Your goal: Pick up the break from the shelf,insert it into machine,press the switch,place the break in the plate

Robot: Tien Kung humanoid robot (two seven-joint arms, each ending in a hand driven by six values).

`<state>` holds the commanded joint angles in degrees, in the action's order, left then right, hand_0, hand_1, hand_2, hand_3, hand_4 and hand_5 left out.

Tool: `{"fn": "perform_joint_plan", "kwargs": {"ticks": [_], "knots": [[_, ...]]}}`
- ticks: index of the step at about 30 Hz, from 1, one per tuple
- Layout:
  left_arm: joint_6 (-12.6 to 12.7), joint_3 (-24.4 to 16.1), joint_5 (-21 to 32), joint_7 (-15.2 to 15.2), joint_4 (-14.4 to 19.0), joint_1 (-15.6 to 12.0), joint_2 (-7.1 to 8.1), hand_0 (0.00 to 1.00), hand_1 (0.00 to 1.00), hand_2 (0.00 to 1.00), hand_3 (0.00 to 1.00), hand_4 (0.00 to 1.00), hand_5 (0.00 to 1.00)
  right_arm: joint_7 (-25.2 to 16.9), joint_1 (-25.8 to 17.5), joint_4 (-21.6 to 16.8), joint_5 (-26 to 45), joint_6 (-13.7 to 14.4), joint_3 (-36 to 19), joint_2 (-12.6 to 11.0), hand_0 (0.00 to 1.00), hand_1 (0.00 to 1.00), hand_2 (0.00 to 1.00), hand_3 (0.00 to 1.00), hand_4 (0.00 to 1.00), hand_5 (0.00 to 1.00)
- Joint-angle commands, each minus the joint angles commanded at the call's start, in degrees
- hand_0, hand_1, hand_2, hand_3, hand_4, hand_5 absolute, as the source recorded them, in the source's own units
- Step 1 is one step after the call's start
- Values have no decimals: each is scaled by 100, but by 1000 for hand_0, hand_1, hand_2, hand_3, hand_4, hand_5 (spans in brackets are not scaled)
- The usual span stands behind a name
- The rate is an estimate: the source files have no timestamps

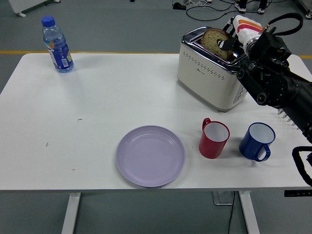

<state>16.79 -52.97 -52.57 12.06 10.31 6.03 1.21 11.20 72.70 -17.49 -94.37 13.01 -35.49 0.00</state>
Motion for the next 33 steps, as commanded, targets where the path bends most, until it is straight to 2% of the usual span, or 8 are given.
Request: {"fn": "perform_joint_plan", "kwargs": {"ticks": [2,3,14,15,20,21,28,33], "knots": [[1,0,1,0,0,1,0,622,442,419,510,272,791,-3,0,-1,10,-21,11,0,344,455,484,582,739,176],[2,0,2,-2,0,3,0,622,441,418,510,272,791,-4,2,3,17,-40,11,0,291,401,440,522,725,164],[7,-16,-6,2,0,14,7,622,440,415,510,272,791,-65,35,-15,10,-86,72,0,238,354,410,482,697,143],[7,-17,-7,3,0,14,7,622,440,414,510,272,791,-87,41,-27,4,-56,104,0,197,328,403,470,602,64],[3,-30,-22,9,0,14,8,622,440,414,510,272,791,-115,43,-60,-32,-6,195,0,197,328,403,470,602,64],[3,-30,-20,9,0,14,9,622,439,413,510,272,791,-124,44,-62,-26,8,208,0,170,325,399,468,497,2],[0,-44,-28,9,0,18,14,622,439,413,510,274,794,-167,56,-163,-16,92,242,0,200,322,394,466,468,2],[-1,-54,-19,8,0,17,22,623,438,412,511,273,791,-195,75,-475,-95,125,159,0,201,315,387,460,441,2]]}}
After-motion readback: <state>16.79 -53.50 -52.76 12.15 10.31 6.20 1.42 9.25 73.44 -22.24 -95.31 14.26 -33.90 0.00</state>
